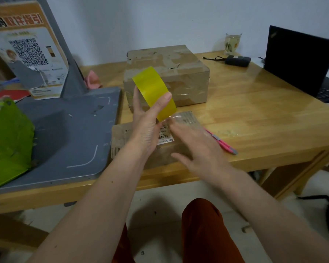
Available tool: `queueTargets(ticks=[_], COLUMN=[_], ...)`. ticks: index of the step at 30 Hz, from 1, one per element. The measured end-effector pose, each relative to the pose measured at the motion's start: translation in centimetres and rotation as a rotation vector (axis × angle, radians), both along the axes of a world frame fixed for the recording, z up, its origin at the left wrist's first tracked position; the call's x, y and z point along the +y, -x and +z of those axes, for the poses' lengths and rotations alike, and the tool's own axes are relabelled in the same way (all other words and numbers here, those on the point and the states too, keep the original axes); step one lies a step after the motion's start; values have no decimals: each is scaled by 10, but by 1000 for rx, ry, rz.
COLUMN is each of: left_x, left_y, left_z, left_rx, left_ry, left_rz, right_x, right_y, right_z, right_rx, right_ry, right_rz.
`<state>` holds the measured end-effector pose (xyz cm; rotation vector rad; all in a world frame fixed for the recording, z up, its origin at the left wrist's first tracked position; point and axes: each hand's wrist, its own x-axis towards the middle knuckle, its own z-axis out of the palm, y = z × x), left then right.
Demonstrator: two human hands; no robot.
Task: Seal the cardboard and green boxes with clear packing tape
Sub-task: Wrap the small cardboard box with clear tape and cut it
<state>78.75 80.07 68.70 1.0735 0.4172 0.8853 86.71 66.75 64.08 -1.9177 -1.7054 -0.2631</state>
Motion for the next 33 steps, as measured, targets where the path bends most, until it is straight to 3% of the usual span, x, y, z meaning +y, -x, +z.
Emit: queueTargets(ticks=[3, 8, 10, 15, 17, 25, 29, 33], left_x=[-1, -5, -5, -10, -11, -14, -14, -17], left_y=[2, 5, 7, 18, 25, 38, 33, 32], left_z=[3, 6, 8, 10, 9, 31, 63, 60], left_rx=[-35, -71, -89, -88, -69, -91, -118, -43], left_ry=[-11, -5, 9, 9, -23, -156, -313, -342], left_rz=[-10, 43, 58, 63, 73, 169, 264, 276], right_x=[-2, -8, -7, 1, 6, 8, 10, 16], right_y=[-22, -43, -52, -81, -85, -76, -65, -51], right_z=[26, 46, 43, 35, 32, 27, 54, 67], right_rx=[505, 764, 810, 906, 900, 1229, 1218, 1094], right_ry=[99, 75, 104, 536, 599, 294, 361, 480], right_rz=[172, 158, 148, 305, 324, 262, 106, -109])
